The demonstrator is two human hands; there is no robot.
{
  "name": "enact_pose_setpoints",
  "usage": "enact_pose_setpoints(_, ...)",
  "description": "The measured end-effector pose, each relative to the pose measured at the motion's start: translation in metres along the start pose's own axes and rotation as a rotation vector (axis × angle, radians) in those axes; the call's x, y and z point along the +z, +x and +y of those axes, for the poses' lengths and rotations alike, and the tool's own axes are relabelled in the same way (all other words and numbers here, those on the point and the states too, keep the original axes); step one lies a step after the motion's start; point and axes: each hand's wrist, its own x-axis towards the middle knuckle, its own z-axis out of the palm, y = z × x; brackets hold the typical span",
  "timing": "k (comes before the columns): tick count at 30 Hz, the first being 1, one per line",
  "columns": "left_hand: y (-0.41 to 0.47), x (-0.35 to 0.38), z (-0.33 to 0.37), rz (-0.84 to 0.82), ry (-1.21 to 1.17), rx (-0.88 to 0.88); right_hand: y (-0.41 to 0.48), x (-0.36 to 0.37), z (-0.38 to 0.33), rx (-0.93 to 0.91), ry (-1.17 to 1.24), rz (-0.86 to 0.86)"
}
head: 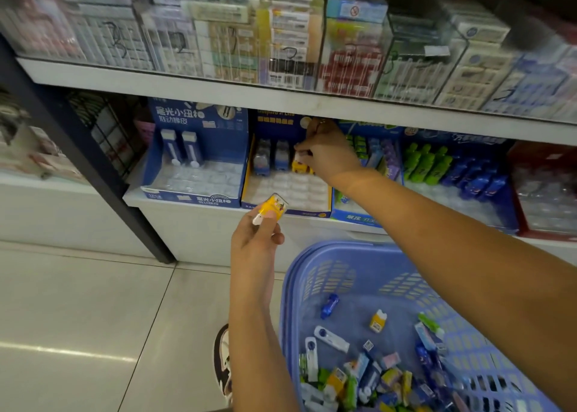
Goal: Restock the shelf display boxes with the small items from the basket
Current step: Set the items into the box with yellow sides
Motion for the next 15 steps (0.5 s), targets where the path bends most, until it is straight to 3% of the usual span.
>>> enact_pose_setpoints(3, 0.002, -0.002, 0.001, 0.039, 0.202, 0.074, -0.017, -0.018, -0.008, 0.036, 0.330, -0.055)
enact_pose_setpoints(6, 0.002, 0.004, 0.006, 0.062, 0.248, 0.119, -0.050, -0.040, -0.017, -0.115, 0.495, -0.236)
enact_pose_setpoints(9, -0.001, 0.013, 0.009, -0.018, 0.294, 0.135, -0.075, -0.055, -0.017, -0.203, 0.497, -0.361)
enact_pose_setpoints(15, 0.002, 0.037, 0.014, -0.142, 0.345, 0.163, -0.080, -0.057, -0.004, -0.272, 0.323, -0.239)
